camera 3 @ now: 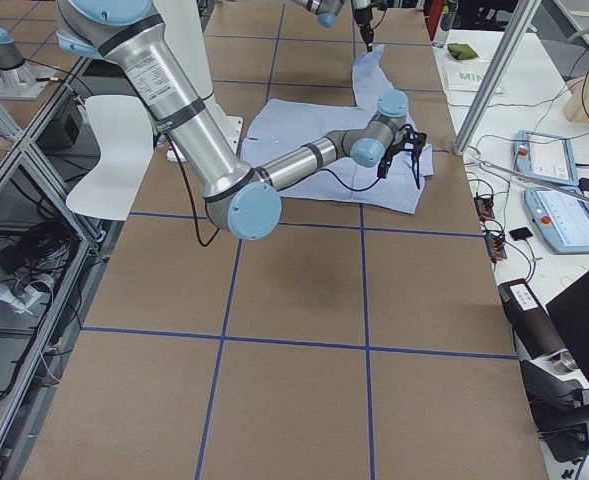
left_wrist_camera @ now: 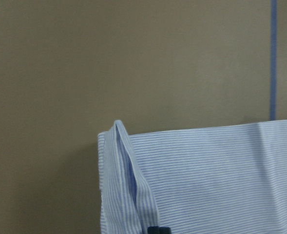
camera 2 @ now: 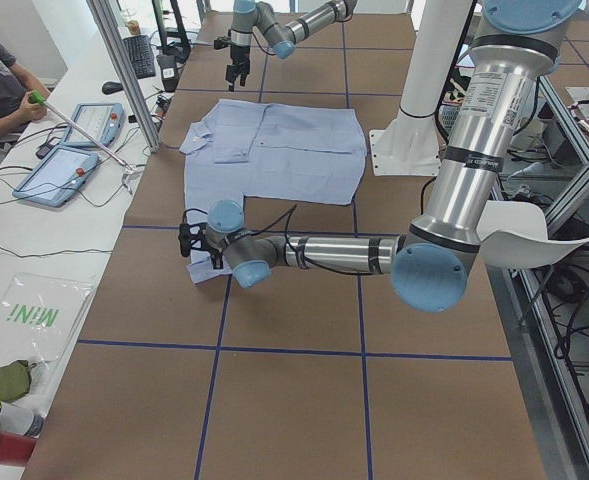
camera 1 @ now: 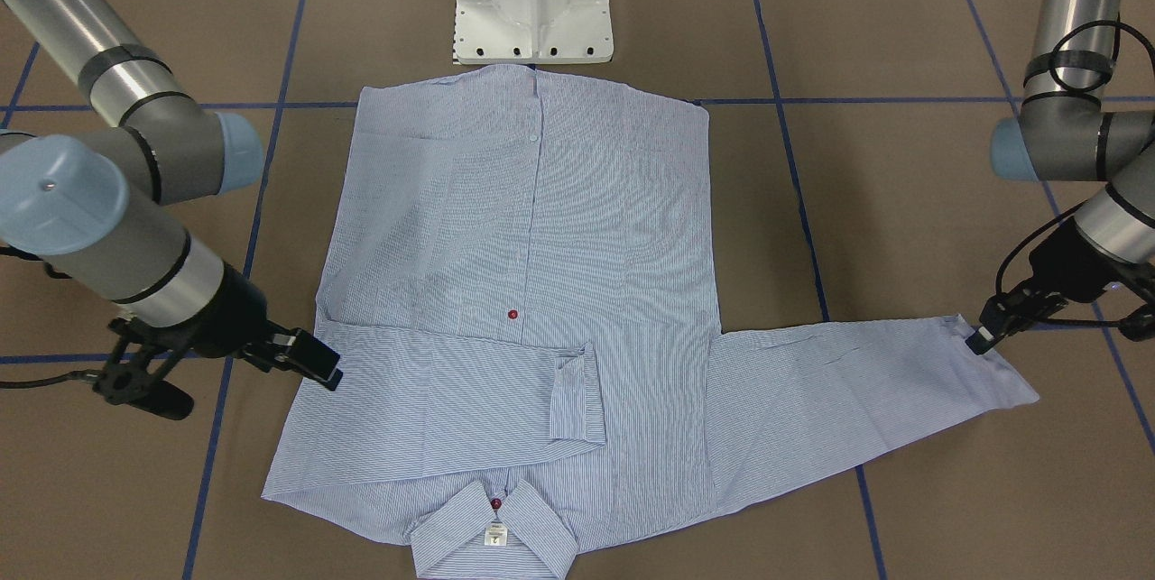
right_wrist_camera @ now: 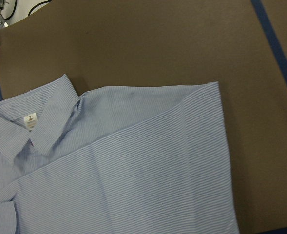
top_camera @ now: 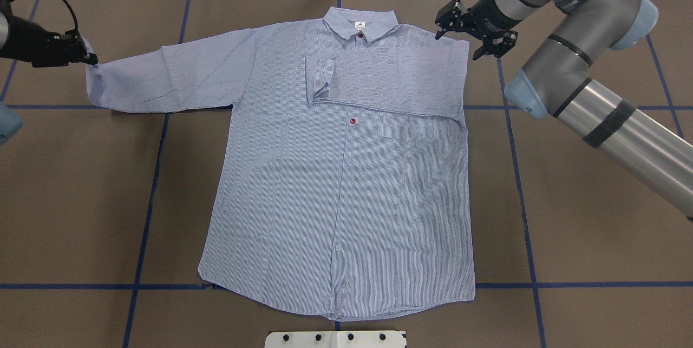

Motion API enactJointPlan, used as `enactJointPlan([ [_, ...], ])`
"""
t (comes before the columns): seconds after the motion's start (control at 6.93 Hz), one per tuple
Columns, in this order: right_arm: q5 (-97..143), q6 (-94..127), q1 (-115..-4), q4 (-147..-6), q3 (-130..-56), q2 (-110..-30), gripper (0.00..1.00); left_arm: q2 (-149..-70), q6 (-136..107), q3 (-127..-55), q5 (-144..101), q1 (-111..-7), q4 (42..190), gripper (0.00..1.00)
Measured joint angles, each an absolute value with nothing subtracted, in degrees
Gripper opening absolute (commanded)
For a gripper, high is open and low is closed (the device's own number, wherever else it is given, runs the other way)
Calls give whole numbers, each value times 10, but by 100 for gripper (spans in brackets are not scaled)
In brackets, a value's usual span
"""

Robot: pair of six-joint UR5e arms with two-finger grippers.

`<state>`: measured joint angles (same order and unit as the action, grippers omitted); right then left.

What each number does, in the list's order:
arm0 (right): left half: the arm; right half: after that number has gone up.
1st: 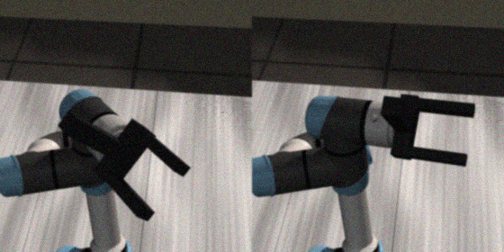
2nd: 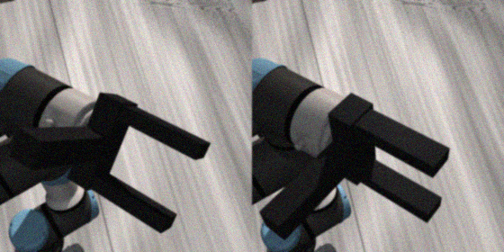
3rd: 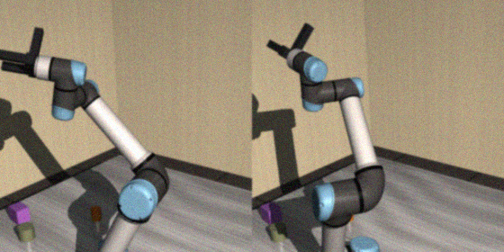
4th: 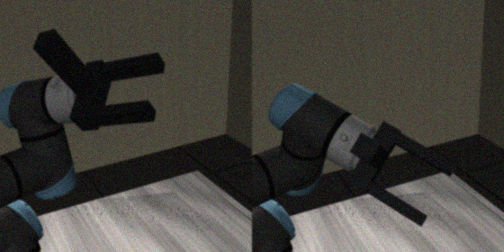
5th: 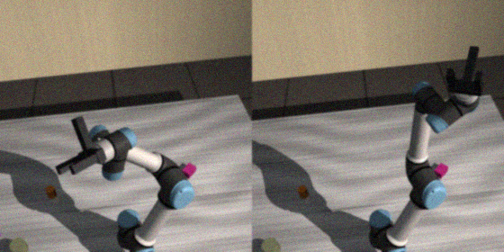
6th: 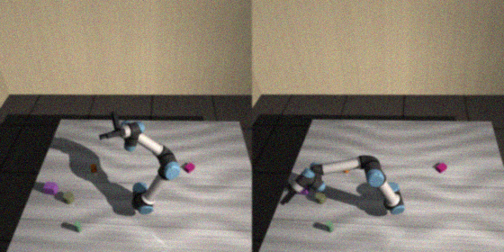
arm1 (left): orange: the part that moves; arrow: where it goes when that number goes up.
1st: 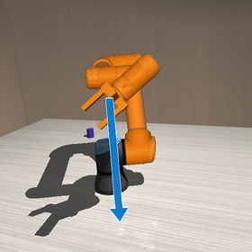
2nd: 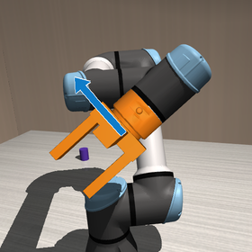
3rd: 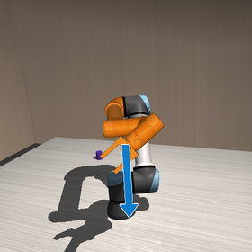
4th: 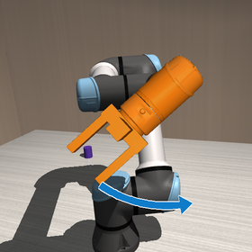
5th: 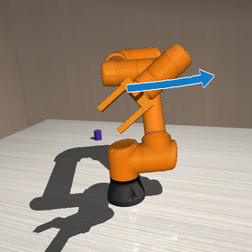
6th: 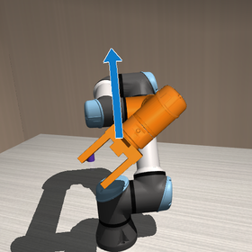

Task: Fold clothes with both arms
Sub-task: 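Fold the held cuff with the left gripper across the shirt chest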

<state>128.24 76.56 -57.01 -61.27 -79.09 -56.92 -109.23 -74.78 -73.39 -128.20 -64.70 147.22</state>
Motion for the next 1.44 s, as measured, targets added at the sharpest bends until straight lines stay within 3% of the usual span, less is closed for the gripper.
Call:
enactJointPlan([
  [0.58,1320,706,-618,-611,-836,-655,100,-1270,-989,-771,-1180,-486,1394,0],
  [1.01,1314,705,-620,-611,-841,-668,100,-1441,-1095,-722,-1083,-398,1306,0],
  [1.44,1313,705,-620,-610,-845,-672,100,-1499,-1140,-688,-1006,-335,1299,0],
])
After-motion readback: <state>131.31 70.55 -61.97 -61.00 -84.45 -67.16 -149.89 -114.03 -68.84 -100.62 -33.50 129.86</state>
